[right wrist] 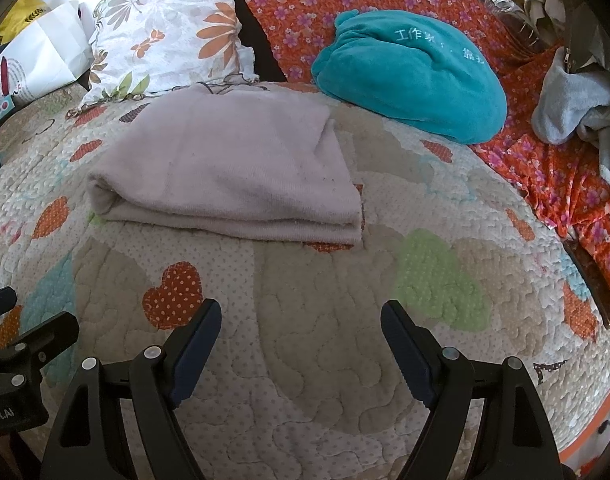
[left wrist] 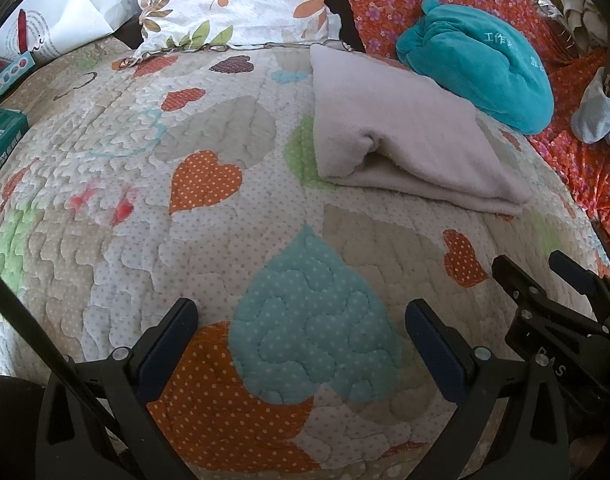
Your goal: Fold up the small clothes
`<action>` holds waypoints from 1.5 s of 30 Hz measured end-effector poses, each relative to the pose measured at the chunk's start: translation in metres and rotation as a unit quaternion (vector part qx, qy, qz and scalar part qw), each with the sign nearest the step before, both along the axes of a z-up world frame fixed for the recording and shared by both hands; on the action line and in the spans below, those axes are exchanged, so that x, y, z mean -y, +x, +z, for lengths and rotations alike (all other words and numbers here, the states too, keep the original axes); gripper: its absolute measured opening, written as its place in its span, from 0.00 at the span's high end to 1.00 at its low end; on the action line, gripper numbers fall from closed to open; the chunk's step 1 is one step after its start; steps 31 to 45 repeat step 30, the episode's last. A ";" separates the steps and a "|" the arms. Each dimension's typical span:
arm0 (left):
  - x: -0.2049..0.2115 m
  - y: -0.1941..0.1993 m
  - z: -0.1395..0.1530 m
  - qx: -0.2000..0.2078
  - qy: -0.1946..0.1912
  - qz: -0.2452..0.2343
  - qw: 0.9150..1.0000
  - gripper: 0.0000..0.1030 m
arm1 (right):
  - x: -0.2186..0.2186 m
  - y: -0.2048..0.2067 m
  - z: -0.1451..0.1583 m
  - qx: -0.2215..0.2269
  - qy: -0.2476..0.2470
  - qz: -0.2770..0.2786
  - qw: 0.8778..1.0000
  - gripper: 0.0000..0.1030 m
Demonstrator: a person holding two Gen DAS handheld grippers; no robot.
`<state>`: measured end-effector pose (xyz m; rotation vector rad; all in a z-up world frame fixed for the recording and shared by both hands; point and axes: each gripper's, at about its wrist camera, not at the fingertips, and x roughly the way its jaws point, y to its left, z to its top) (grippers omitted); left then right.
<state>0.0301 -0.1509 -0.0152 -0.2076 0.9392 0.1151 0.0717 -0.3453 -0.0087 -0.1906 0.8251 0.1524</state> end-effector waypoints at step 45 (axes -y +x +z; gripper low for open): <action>0.002 -0.002 0.002 0.006 -0.005 -0.009 1.000 0.00 | -0.006 -0.002 -0.001 0.001 -0.001 0.007 1.000 0.16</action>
